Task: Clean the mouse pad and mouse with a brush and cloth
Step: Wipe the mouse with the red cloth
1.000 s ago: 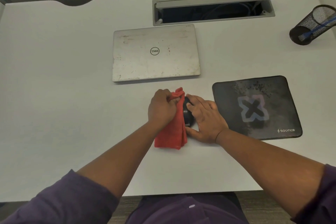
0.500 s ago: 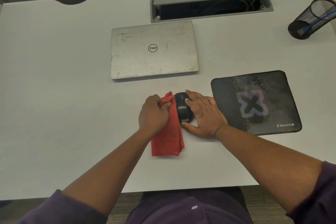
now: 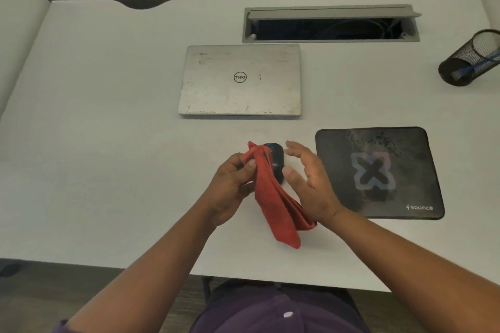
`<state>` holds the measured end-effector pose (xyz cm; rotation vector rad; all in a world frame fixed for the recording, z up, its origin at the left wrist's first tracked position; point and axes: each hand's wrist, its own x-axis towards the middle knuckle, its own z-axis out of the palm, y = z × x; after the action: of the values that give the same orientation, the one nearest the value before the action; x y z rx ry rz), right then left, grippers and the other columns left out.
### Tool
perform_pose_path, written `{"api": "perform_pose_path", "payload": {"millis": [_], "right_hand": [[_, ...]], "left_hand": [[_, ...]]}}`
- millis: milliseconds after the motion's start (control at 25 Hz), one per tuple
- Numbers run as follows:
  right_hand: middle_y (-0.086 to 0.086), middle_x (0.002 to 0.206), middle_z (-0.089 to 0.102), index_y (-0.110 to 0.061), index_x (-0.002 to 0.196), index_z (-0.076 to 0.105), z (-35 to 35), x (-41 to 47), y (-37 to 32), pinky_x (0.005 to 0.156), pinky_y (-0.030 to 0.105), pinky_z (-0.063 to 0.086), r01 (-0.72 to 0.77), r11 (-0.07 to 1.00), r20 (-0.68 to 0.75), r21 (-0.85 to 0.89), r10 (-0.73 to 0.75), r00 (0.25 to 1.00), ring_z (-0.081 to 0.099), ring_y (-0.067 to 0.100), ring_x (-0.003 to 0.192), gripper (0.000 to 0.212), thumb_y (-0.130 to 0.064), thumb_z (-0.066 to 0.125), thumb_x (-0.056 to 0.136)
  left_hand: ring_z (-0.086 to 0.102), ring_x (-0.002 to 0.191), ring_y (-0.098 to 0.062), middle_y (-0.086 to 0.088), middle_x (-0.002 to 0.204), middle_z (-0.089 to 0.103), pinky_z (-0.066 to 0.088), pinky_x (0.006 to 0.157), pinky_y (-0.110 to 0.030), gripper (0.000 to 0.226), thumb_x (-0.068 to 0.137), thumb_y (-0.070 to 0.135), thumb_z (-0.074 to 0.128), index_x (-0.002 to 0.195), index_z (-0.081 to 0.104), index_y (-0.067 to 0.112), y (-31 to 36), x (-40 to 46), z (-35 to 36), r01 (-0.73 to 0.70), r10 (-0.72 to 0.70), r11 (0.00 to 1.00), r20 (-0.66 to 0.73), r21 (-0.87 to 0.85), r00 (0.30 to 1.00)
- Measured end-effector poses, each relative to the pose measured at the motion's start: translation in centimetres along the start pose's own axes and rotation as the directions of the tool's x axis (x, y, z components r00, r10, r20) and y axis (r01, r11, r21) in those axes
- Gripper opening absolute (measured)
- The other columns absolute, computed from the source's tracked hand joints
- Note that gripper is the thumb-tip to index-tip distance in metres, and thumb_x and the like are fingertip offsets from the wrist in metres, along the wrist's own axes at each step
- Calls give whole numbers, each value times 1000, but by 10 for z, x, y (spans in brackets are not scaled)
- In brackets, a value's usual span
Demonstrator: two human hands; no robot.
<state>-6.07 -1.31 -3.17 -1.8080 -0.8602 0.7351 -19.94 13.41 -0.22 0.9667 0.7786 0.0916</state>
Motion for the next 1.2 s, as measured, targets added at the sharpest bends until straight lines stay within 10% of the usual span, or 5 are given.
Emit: {"api": "perform_pose_path", "payload": {"millis": [80, 360, 600, 840, 1200], "right_hand": [[-15, 131, 56, -40, 131, 45, -4, -7, -17, 100, 43, 51, -201, 912, 225, 357, 125, 966, 56, 13, 124, 64, -71, 66, 79], [-7, 106, 66, -46, 125, 41, -36, -7, -14, 69, 26, 53, -210, 933, 143, 293, 175, 974, 69, 6, 85, 48, -56, 65, 85], [-14, 84, 66, -50, 103, 51, -75, 32, -5, 57, 27, 46, -240, 958, 189, -156, 267, 945, 65, 11, 72, 16, -46, 53, 88], [2, 87, 60, -36, 80, 55, -63, 61, 4, 61, 27, 39, -23, 938, 262, -347, 120, 958, 56, 15, 66, 16, -28, 52, 93], [-3, 114, 46, -40, 129, 52, -26, 62, 6, 76, 32, 44, 186, 825, 384, -534, 41, 922, 52, 19, 95, 41, -58, 43, 95]], "left_hand": [[54, 105, -39, -33, 124, 55, 43, 99, -58, 41, 103, 13, 51, 130, 40, -15, -2, 1, 15, -8, 8, 999, 15, -47, 1000], [65, 106, -25, -16, 119, 67, 49, 95, -41, 25, 97, 13, 59, 121, 65, 8, -7, 7, 61, -106, 110, 987, -26, 124, 994], [50, 124, -23, -1, 141, 54, 41, 105, -36, 47, 93, 30, 66, 137, 58, 16, -27, 11, 45, 44, 445, 191, -127, 981, 886], [50, 123, -18, 7, 141, 53, 41, 92, -26, 36, 94, 33, 64, 127, 64, 20, -39, 23, 43, 69, 416, 180, -140, 981, 899], [57, 87, -22, 7, 94, 68, 40, 69, -32, 12, 84, 32, 68, 89, 77, 26, -35, 27, 36, 3, 485, 25, -15, 1000, 874]]}}
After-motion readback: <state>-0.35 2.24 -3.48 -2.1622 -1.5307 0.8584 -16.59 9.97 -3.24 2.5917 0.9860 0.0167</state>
